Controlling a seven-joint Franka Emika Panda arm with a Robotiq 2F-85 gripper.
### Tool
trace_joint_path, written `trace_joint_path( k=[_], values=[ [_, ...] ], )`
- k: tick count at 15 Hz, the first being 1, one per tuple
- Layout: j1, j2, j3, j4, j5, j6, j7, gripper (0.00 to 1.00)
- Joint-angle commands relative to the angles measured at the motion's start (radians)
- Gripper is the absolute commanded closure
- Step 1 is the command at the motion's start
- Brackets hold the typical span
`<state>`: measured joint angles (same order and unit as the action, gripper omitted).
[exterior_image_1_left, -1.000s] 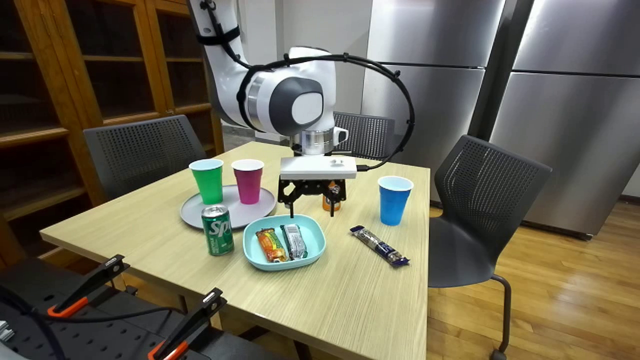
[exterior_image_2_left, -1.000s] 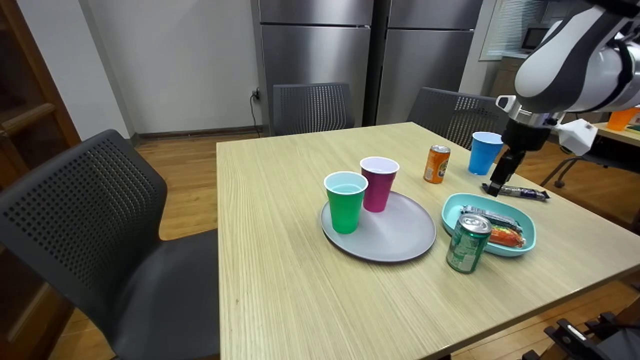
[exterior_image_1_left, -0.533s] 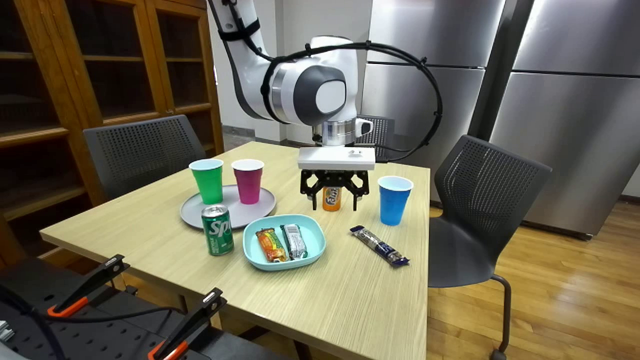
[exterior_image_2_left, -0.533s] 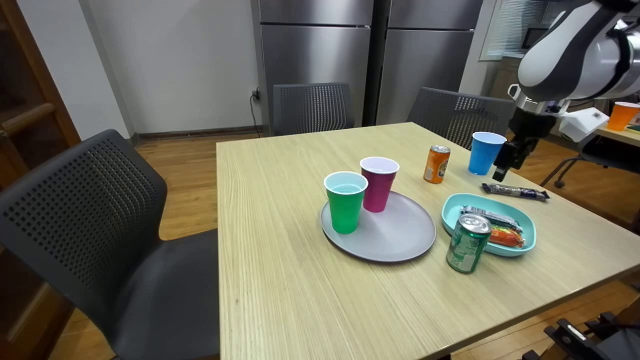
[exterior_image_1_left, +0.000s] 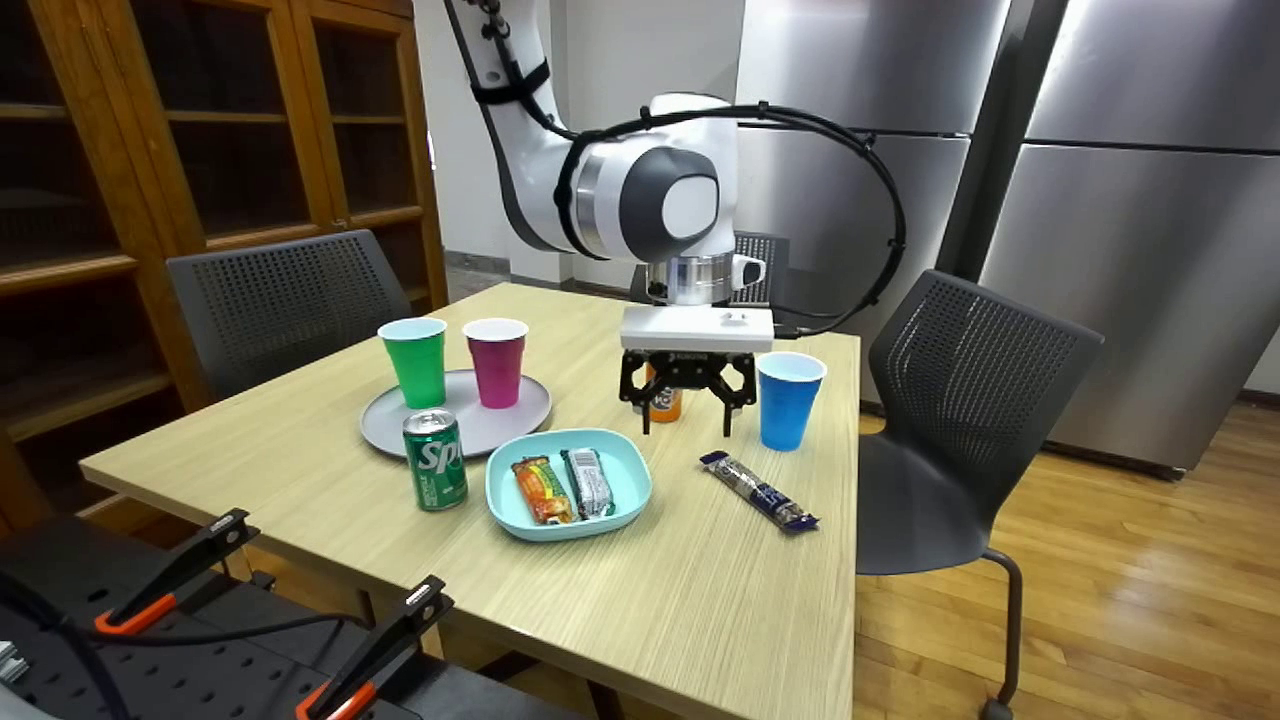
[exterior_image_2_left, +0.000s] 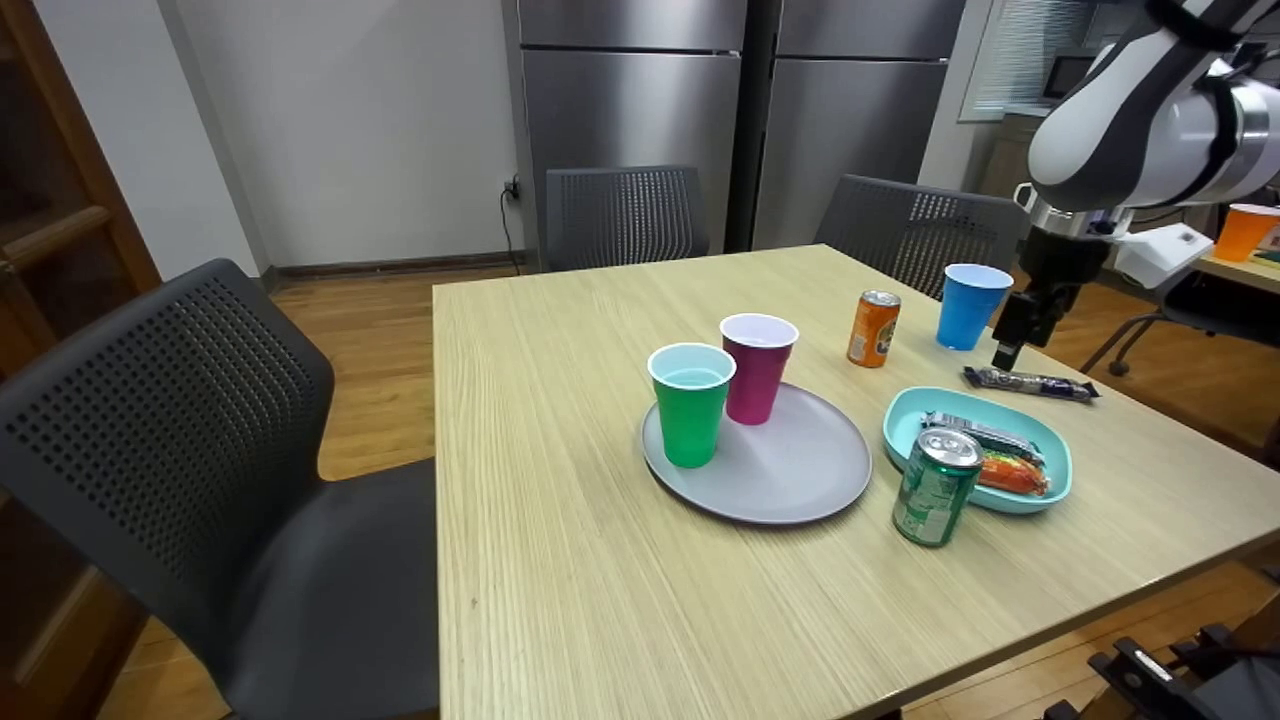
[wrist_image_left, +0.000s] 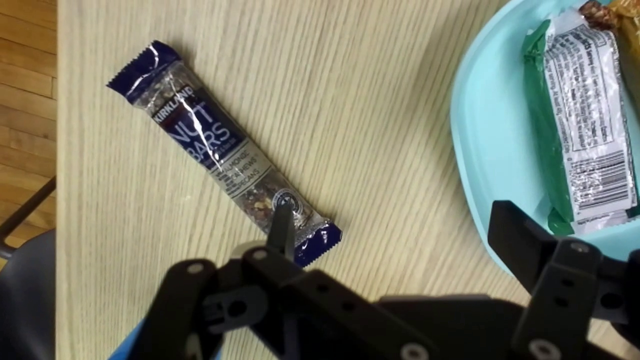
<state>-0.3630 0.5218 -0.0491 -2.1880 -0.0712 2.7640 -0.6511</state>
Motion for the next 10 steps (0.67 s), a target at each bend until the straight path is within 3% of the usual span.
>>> trace_joint_path(
  k=[1, 10],
  values=[
    [-0.006, 0.003, 0.005, 0.004, -0.010, -0.003, 0.007, 0.00],
    [-0.006, 0.007, 0.005, 0.010, -0.011, -0.008, 0.007, 0.00]
  ],
)
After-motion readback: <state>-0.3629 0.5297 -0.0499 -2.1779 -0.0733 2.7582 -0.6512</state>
